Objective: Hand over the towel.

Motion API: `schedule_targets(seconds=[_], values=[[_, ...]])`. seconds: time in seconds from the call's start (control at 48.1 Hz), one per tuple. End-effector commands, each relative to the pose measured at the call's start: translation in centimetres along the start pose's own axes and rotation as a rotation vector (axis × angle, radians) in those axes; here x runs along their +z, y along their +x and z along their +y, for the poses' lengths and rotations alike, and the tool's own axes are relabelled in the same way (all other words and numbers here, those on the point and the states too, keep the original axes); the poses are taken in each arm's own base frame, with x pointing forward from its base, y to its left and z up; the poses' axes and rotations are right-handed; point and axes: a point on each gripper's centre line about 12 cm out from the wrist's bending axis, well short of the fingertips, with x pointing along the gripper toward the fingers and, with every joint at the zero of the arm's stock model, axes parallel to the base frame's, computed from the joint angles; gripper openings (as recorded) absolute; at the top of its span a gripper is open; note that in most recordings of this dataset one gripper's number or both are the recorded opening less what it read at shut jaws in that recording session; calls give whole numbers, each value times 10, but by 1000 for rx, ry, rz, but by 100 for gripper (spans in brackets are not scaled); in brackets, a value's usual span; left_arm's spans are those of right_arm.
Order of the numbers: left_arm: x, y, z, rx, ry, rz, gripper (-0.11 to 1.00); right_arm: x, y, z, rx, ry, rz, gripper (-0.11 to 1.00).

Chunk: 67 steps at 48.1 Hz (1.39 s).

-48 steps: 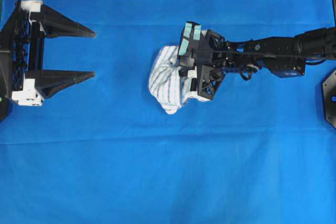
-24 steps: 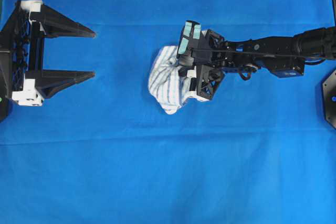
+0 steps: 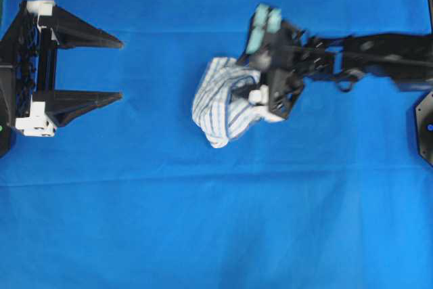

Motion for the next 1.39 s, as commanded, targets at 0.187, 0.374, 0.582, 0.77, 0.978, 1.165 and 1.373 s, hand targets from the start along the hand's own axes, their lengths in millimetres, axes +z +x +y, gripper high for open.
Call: schedule_targets(seconds=[0.187,0.374,0.582,0.77,0.978,1.165,1.373], values=[[5,1,1,3,0,-15,90,30,-74,2,5,-27,-205,72],[4,1,0,1,2,-14,90,25,-110,5,17,-33,-346,72],[4,1,0,2,0,-14,90,24,-126,5,20,-37,-471,72],[4,1,1,3,2,-12,89,25,-124,5,20,-37,-483,72],[4,0,1,3,0,-8,88,27,-127,5,20,-32,-492,72],[6,-15,0,2,1,28,88,20,-159,5,22,-29,-510,72],[7,-46,0,-2,7,72,88,-5,-199,3,23,-32,-570,71]])
